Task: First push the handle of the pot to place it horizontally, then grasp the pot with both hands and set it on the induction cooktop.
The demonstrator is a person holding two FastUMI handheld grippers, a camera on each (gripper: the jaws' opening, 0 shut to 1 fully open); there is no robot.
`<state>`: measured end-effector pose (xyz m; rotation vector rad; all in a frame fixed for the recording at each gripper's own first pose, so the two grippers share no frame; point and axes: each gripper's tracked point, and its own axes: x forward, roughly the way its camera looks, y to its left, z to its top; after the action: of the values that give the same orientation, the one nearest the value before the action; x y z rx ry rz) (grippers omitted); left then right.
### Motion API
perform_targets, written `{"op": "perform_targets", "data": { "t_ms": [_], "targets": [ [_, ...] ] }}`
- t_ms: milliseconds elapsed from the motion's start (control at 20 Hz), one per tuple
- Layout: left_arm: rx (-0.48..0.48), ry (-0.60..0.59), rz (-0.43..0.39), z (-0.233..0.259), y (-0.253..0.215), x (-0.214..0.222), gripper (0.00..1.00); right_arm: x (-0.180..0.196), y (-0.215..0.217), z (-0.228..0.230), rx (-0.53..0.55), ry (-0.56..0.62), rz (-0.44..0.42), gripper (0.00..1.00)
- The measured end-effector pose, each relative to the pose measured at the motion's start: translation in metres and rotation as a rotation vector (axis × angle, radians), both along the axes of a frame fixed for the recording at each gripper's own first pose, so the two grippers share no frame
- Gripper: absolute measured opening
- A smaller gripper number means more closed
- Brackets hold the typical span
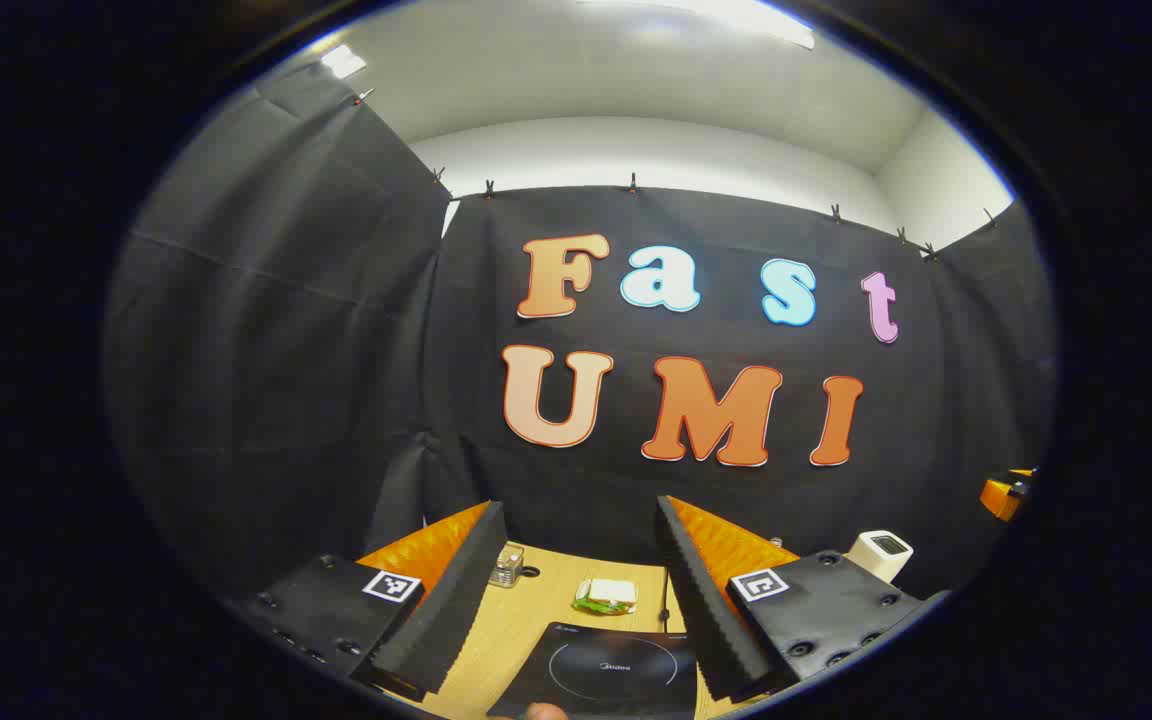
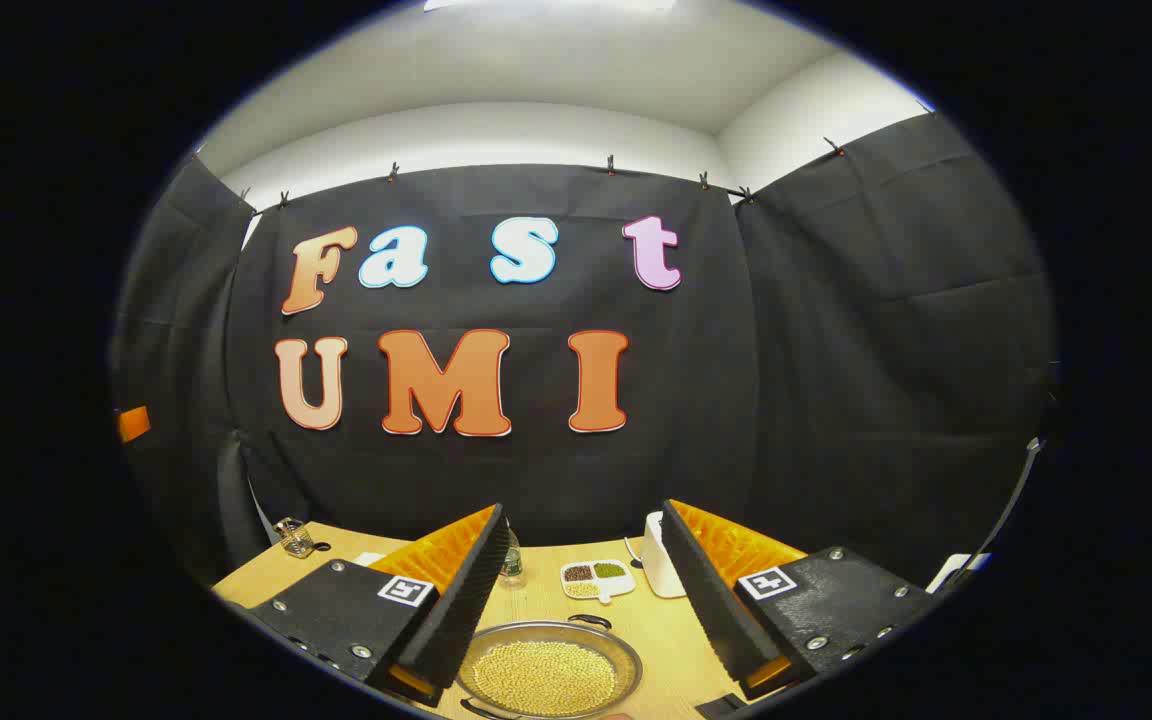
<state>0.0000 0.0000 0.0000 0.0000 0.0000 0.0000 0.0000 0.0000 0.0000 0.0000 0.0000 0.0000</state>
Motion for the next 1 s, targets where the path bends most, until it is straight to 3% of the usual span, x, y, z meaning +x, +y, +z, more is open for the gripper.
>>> {"op": "perform_targets", "data": {
  "t_ms": [600,1000],
  "targets": [
    [0.040,-0.033,-0.007,0.010,0.000,-0.007,0.97,-0.004,-0.021,-0.003,-0.007,0.021,-0.037,0.95],
    [0.036,-0.038,0.034,0.013,0.024,-0.008,0.97,-0.008,-0.025,0.006,-0.023,0.020,-0.038,0.95]
  ]
}}
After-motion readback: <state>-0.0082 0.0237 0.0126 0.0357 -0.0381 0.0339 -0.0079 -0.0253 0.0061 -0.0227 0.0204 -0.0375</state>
